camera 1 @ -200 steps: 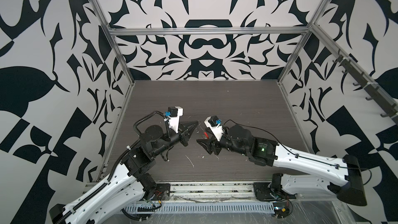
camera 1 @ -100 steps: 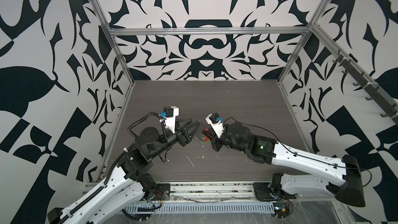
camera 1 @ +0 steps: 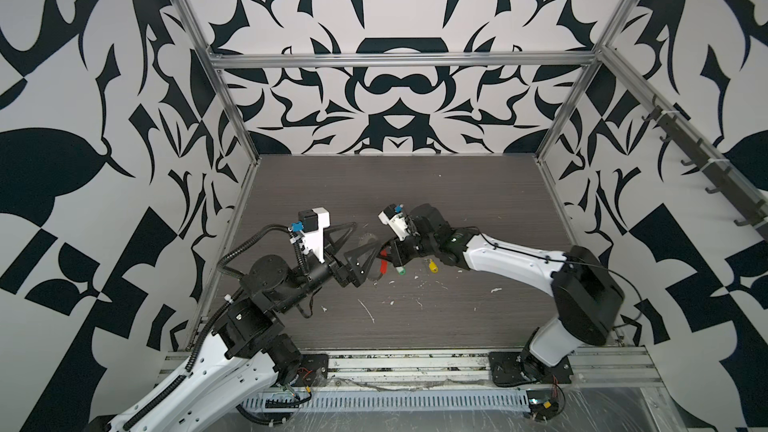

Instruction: Remove the keys from the keyring

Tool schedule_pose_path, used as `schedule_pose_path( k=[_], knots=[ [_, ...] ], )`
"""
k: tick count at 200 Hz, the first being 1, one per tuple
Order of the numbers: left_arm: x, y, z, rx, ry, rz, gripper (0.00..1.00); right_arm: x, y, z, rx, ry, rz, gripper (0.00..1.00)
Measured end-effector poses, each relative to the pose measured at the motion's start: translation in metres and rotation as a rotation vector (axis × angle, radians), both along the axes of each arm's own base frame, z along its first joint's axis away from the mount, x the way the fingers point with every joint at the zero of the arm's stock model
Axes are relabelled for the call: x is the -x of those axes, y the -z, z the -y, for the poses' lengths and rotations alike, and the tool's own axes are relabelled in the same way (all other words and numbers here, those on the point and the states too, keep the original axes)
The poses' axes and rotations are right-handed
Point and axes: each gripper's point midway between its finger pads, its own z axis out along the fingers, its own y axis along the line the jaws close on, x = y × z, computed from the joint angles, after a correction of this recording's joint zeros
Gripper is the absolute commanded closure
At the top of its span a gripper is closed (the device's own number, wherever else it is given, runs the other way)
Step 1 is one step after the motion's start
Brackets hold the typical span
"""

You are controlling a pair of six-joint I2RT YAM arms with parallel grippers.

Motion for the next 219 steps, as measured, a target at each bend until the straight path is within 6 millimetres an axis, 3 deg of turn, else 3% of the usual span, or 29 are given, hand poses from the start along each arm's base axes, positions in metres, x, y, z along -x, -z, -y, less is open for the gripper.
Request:
schedule_pose_path(
  k=[44,69,89,115,139,183,219],
  knots=[
    [0.001,0.000,-0.003,0.004,-0.009,0.000,0.01,-0.009,0.060,-0.021,0.077,0.000,-0.171,1.00],
    [0.000,0.006,-0.004,-0.007,-0.013,-0.013,0.01,-0.011,0.076,-0.020,0.116,0.021,-0.207,0.72],
    [0.000,0.009,-0.004,-0.012,-0.016,-0.019,0.01,-0.016,0.083,-0.013,0.162,0.058,-0.194,0.60],
    [-0.001,0.012,-0.005,-0.016,-0.020,-0.026,0.01,-0.022,0.089,-0.002,0.226,0.110,-0.166,0.23],
    [-0.001,0.013,-0.005,-0.018,-0.026,-0.030,0.01,-0.028,0.078,0.008,0.254,0.161,-0.098,0.03],
    [-0.009,0.017,-0.008,-0.027,-0.069,-0.040,0.01,-0.029,0.022,0.040,0.220,0.277,0.111,0.05],
    [-0.031,0.031,-0.015,-0.079,-0.197,-0.051,0.01,-0.024,-0.028,0.079,0.136,0.397,0.276,0.05]
  ],
)
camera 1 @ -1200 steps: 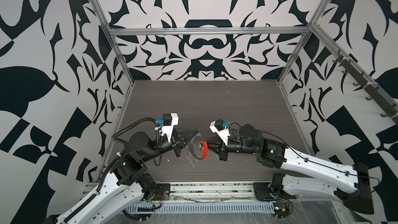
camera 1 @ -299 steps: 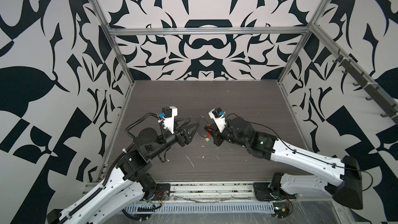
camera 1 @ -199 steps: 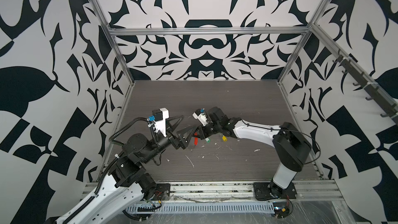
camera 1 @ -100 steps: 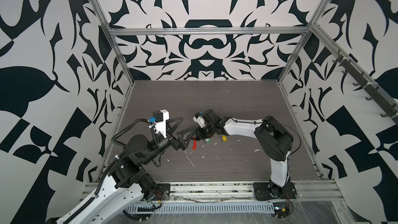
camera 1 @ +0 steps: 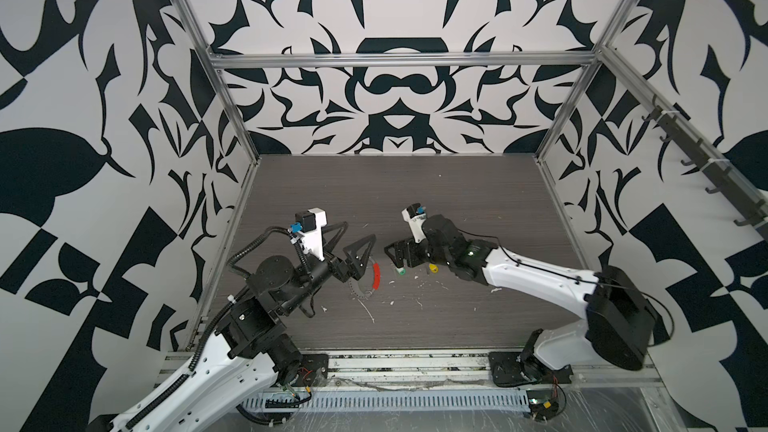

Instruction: Remove the keys from the keyring

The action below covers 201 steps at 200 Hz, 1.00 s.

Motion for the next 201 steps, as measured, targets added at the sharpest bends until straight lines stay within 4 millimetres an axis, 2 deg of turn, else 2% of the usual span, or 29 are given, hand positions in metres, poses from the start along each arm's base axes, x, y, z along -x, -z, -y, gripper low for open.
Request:
schedule_pose_path(
  k=[33,63,86,120,146,165,176,201],
  knots=[
    [-0.028,0.014,-0.016,-0.096,-0.183,0.010,0.01,0.006,-0.027,0.030,-0.041,0.072,0.116,0.05],
    [-0.057,0.028,-0.037,-0.171,-0.359,0.027,0.01,0.009,-0.029,0.046,-0.037,0.109,0.150,0.05],
    [-0.088,0.046,-0.068,-0.209,-0.520,-0.011,0.01,0.011,-0.026,0.051,-0.030,0.122,0.155,0.05],
    [-0.128,0.078,-0.127,-0.279,-0.756,-0.095,0.01,0.013,-0.031,0.060,-0.036,0.145,0.176,0.04],
    [-0.154,0.120,-0.182,-0.402,-0.938,-0.220,0.01,0.013,-0.037,0.065,-0.047,0.160,0.195,0.04],
    [-0.165,0.163,-0.220,-0.520,-1.046,-0.337,0.01,0.012,-0.040,0.069,-0.046,0.181,0.210,0.03],
    [-0.167,0.184,-0.233,-0.572,-1.075,-0.381,0.01,0.011,-0.041,0.072,-0.046,0.194,0.218,0.03],
    [-0.165,0.220,-0.246,-0.625,-1.088,-0.396,0.00,0.012,-0.044,0.080,-0.044,0.219,0.236,0.01]
  ],
)
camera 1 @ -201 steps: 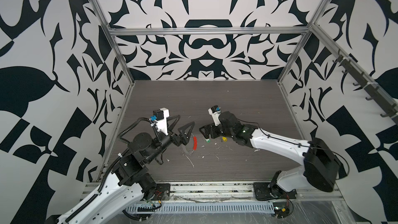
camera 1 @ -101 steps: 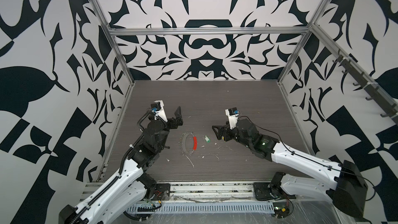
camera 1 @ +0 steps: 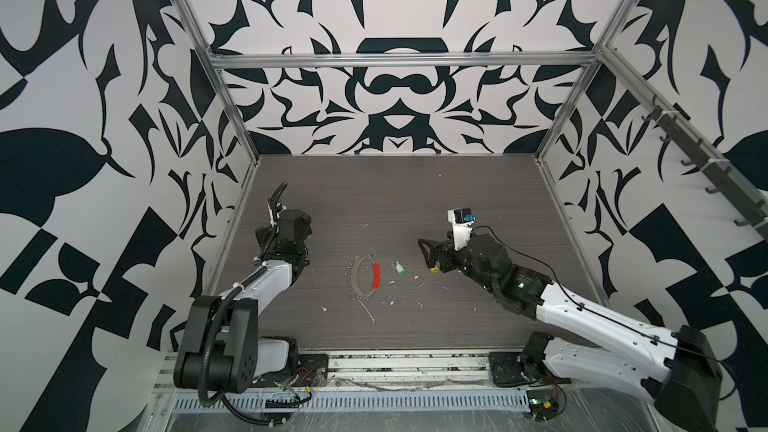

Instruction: Remove the keys from the keyring

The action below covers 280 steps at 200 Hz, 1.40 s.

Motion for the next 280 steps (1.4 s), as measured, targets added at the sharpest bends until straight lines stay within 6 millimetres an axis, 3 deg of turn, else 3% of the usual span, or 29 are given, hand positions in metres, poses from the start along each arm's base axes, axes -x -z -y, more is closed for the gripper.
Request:
schedule_pose_path(
  k=[19,78,99,117,164,211,252,280],
  knots=[
    [0.003,0.017,-0.004,-0.022,0.011,0.000,0.01,0.000,-0.001,0.005,0.002,0.016,0.011,0.00],
    [-0.001,0.032,-0.005,0.001,0.089,0.097,0.01,-0.003,0.005,0.018,0.038,0.080,0.003,0.00],
    [-0.009,0.030,0.000,0.010,0.130,0.155,0.01,-0.005,0.009,0.027,0.066,0.130,-0.016,0.04],
    [-0.007,0.038,0.003,0.022,0.152,0.130,0.01,-0.008,0.008,0.034,0.079,0.173,-0.014,0.01],
    [-0.018,0.026,0.004,0.028,0.165,0.166,0.01,-0.022,0.003,0.054,0.160,0.281,0.028,0.01],
    [-0.018,0.025,0.004,0.028,0.164,0.167,0.01,-0.063,0.004,0.104,0.295,0.474,0.154,0.01],
    [-0.018,0.025,0.004,0.028,0.166,0.167,0.01,-0.093,0.042,0.165,0.553,0.622,0.176,0.01],
    [-0.018,0.025,0.004,0.029,0.166,0.167,0.01,-0.103,0.064,0.206,0.614,0.704,0.149,0.01]
  ],
)
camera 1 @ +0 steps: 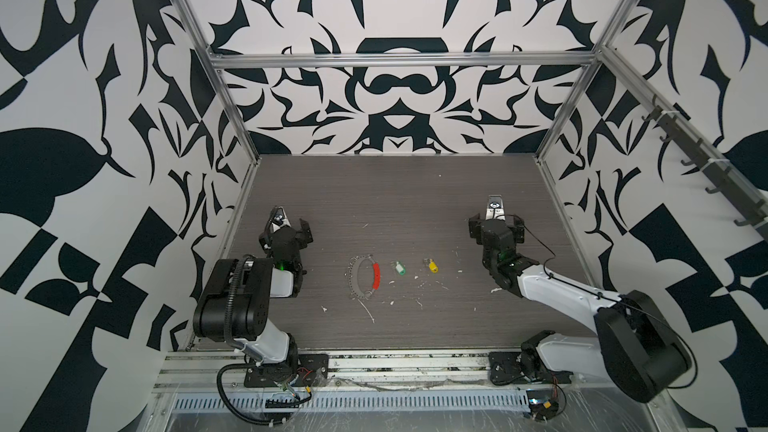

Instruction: Remove the keys from the keyring

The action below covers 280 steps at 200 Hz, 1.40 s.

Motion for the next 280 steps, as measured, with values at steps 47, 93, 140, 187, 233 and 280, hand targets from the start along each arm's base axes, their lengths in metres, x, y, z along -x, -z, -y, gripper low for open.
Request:
schedule_pose_path(
  k=[47,93,140,187,233,280],
  knots=[
    [0.000,0.000,0.000,0.000,0.000,0.000,0.01,-0.007,0.040,0.029,-0.007,0.004,-0.073,0.01],
    [0.000,0.000,0.000,0.000,0.000,0.000,0.01,-0.012,0.072,0.030,-0.042,-0.031,-0.097,0.01],
    [0.000,0.000,0.000,0.000,0.000,0.000,0.01,-0.013,0.078,0.044,-0.118,-0.029,-0.057,0.01],
    [0.000,0.000,0.000,0.003,0.003,0.000,0.01,-0.013,0.076,0.046,-0.143,-0.019,-0.027,0.00],
    [0.000,0.000,-0.001,0.004,0.004,0.000,0.01,-0.012,0.075,0.048,-0.147,-0.002,-0.019,0.00],
    [-0.001,0.000,0.000,0.005,0.007,0.000,0.01,-0.011,0.075,0.049,-0.151,0.002,-0.017,0.01]
  ],
)
